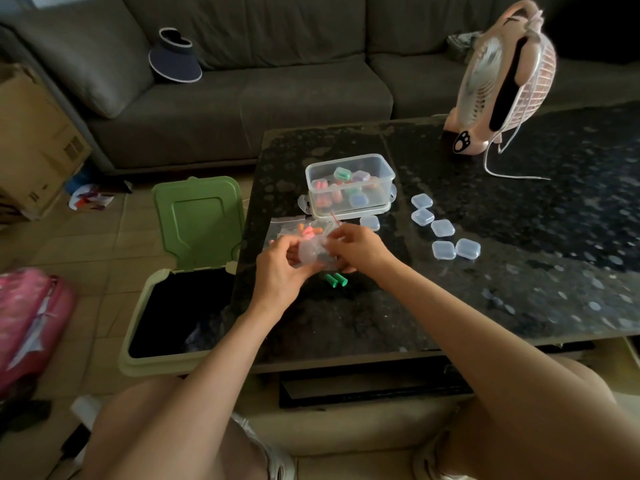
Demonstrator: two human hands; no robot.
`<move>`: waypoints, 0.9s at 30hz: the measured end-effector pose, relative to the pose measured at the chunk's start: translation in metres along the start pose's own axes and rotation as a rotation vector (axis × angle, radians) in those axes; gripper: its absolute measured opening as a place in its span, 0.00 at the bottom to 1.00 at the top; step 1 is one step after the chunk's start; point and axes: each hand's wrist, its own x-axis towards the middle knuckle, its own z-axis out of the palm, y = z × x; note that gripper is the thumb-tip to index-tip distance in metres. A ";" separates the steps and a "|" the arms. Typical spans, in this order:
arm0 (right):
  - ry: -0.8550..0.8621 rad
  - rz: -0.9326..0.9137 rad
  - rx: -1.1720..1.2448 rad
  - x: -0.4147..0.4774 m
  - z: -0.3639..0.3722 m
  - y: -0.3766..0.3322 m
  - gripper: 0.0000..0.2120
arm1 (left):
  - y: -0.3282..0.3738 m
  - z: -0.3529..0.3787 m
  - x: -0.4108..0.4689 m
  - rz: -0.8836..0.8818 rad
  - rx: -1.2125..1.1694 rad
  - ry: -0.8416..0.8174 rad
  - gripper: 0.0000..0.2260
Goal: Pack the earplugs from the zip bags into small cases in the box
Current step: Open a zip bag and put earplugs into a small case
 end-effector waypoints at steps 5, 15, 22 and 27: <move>-0.005 -0.072 -0.667 -0.001 0.017 0.017 0.25 | -0.007 -0.002 -0.001 0.014 0.084 -0.025 0.17; -0.049 -0.062 -0.450 -0.001 0.004 0.016 0.09 | -0.014 0.003 0.000 0.006 0.102 -0.125 0.19; -0.171 0.114 -0.243 -0.004 -0.007 0.013 0.15 | -0.011 0.009 -0.002 0.008 0.076 -0.170 0.19; -0.259 0.234 0.176 -0.008 -0.017 0.011 0.14 | -0.004 0.010 -0.004 0.070 0.073 -0.248 0.17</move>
